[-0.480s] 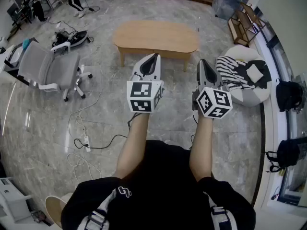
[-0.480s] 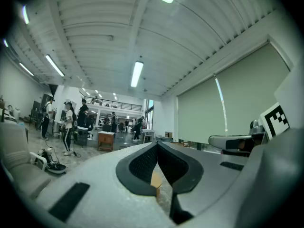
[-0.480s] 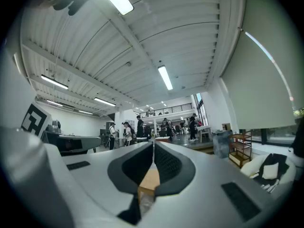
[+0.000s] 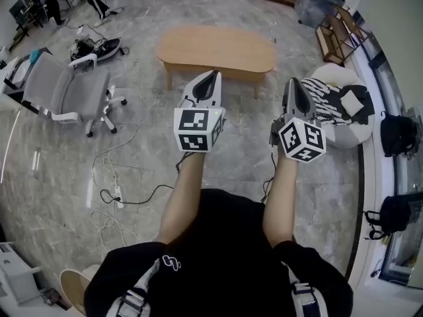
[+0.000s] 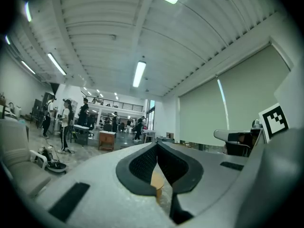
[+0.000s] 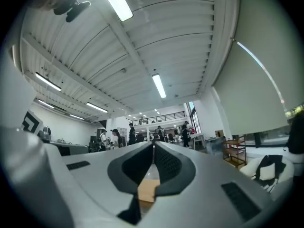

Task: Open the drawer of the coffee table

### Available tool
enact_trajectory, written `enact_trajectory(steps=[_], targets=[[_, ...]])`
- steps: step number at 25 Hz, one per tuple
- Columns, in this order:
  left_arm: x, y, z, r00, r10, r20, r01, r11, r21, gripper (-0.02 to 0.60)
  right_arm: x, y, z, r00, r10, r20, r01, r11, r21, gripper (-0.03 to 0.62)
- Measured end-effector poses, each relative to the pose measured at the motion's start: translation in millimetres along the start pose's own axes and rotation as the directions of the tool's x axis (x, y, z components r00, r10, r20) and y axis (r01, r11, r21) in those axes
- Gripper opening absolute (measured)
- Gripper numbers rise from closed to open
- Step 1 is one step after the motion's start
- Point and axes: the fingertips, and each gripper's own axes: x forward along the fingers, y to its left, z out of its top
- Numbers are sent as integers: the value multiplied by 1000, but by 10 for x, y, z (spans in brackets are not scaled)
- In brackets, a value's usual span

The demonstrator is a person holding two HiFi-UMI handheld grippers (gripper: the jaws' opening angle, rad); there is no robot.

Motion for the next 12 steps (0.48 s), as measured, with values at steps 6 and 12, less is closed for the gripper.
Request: enact_trajectory(steps=[6, 12], targets=[[-59, 382, 99, 998, 48, 43, -46, 998, -38, 9, 220, 258, 42, 999, 34, 16, -34, 999, 0, 15], [-59, 570, -116, 999, 44, 29, -42, 996, -79, 9, 282, 359, -207, 999, 19, -32, -19, 1000, -7, 15]])
